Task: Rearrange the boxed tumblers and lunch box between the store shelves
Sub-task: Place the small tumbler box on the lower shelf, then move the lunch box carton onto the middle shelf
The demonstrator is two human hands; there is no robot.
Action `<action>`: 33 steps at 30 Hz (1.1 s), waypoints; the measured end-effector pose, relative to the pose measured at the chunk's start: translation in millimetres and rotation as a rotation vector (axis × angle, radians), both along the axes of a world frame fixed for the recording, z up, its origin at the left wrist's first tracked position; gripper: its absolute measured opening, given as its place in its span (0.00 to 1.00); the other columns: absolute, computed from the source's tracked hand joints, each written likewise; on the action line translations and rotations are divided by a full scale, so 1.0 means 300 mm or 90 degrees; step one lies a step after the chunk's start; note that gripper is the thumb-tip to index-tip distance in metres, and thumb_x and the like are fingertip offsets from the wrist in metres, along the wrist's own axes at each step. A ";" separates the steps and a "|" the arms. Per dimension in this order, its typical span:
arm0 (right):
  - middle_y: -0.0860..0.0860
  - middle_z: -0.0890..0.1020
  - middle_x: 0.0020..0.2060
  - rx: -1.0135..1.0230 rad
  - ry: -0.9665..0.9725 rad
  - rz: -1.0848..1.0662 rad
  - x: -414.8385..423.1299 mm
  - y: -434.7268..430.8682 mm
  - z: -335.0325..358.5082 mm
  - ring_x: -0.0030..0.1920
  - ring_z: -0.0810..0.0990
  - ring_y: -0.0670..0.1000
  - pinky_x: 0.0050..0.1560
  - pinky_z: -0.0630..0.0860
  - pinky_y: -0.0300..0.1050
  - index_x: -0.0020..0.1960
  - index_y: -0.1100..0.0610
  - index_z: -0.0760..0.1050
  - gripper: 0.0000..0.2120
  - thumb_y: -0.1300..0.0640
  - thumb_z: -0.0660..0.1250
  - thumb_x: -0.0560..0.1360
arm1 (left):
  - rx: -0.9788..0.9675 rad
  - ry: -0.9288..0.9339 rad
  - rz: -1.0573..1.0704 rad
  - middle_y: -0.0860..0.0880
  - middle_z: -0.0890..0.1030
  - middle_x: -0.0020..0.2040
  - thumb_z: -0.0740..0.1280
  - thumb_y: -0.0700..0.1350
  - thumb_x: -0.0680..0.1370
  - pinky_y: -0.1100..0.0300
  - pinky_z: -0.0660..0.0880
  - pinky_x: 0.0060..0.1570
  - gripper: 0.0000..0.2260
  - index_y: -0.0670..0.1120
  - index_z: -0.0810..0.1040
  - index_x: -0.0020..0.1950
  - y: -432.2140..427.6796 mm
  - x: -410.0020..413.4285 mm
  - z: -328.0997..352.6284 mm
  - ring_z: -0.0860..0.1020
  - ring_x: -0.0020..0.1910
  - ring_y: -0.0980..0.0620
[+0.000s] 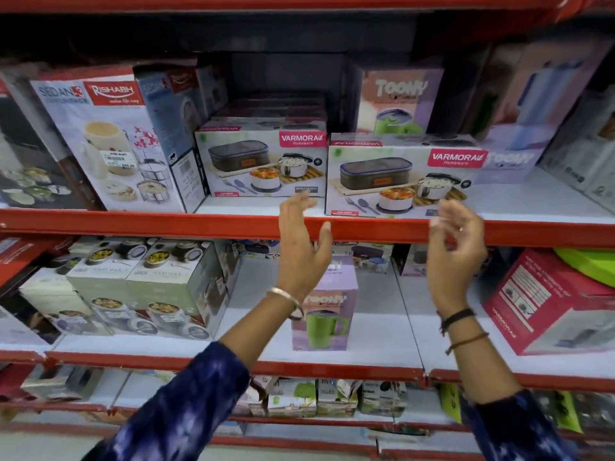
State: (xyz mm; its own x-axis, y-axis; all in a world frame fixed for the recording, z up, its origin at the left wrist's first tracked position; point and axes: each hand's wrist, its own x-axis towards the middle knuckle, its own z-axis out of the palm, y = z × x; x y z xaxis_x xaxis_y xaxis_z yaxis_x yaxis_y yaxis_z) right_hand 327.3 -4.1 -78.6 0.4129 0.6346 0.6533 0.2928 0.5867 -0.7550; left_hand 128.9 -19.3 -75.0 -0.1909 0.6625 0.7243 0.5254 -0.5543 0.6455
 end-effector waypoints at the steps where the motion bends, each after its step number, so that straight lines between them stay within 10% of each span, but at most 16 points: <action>1: 0.50 0.78 0.56 0.010 -0.002 -0.030 0.030 0.033 0.039 0.57 0.77 0.47 0.60 0.74 0.42 0.60 0.56 0.72 0.14 0.62 0.65 0.75 | -0.026 0.007 0.001 0.47 0.68 0.61 0.64 0.36 0.75 0.49 0.68 0.65 0.15 0.41 0.67 0.61 0.035 0.007 0.041 0.67 0.63 0.48; 6: 0.58 0.72 0.63 -0.149 -0.076 -0.064 0.140 0.164 0.126 0.63 0.71 0.54 0.62 0.67 0.43 0.67 0.61 0.65 0.21 0.50 0.59 0.79 | -0.222 0.007 -0.024 0.39 0.66 0.67 0.60 0.41 0.79 0.63 0.59 0.62 0.18 0.37 0.63 0.67 0.191 0.029 0.142 0.65 0.67 0.44; 11: 0.50 0.72 0.54 -0.237 -0.043 0.007 0.165 0.185 0.130 0.53 0.70 0.49 0.52 0.65 0.39 0.66 0.59 0.67 0.16 0.53 0.54 0.81 | -0.283 -0.021 -0.042 0.38 0.72 0.66 0.56 0.44 0.81 0.49 0.67 0.65 0.17 0.40 0.65 0.69 0.245 0.035 0.133 0.70 0.66 0.40; 16: 0.52 0.76 0.63 -0.155 -0.023 -0.002 0.175 0.168 0.123 0.62 0.74 0.51 0.62 0.71 0.44 0.67 0.55 0.68 0.17 0.59 0.60 0.78 | -0.145 -0.032 -0.036 0.48 0.73 0.66 0.56 0.49 0.81 0.58 0.67 0.66 0.18 0.45 0.67 0.69 0.180 0.005 0.150 0.70 0.65 0.52; 22: 0.49 0.76 0.59 -0.048 0.017 0.013 0.144 0.084 0.168 0.54 0.76 0.39 0.50 0.72 0.25 0.64 0.53 0.71 0.16 0.60 0.63 0.77 | -0.042 -0.116 0.023 0.52 0.78 0.56 0.62 0.43 0.78 0.76 0.71 0.47 0.14 0.47 0.71 0.65 0.050 -0.043 0.180 0.76 0.51 0.57; 33: 0.56 0.81 0.55 -0.046 0.067 0.040 0.058 -0.077 0.091 0.57 0.79 0.53 0.57 0.77 0.50 0.58 0.50 0.76 0.11 0.55 0.67 0.76 | -0.067 -0.118 0.100 0.55 0.80 0.58 0.64 0.52 0.76 0.60 0.79 0.49 0.15 0.53 0.76 0.62 -0.105 -0.155 0.118 0.79 0.48 0.65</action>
State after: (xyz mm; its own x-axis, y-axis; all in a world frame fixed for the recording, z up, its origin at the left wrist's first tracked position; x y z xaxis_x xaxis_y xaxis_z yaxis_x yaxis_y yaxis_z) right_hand 344.7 -27.2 -51.2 0.4343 0.7051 0.5606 0.1739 0.5450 -0.8202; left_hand 82.3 -50.7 -39.7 -0.4203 0.6844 0.5958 0.4675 -0.3993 0.7886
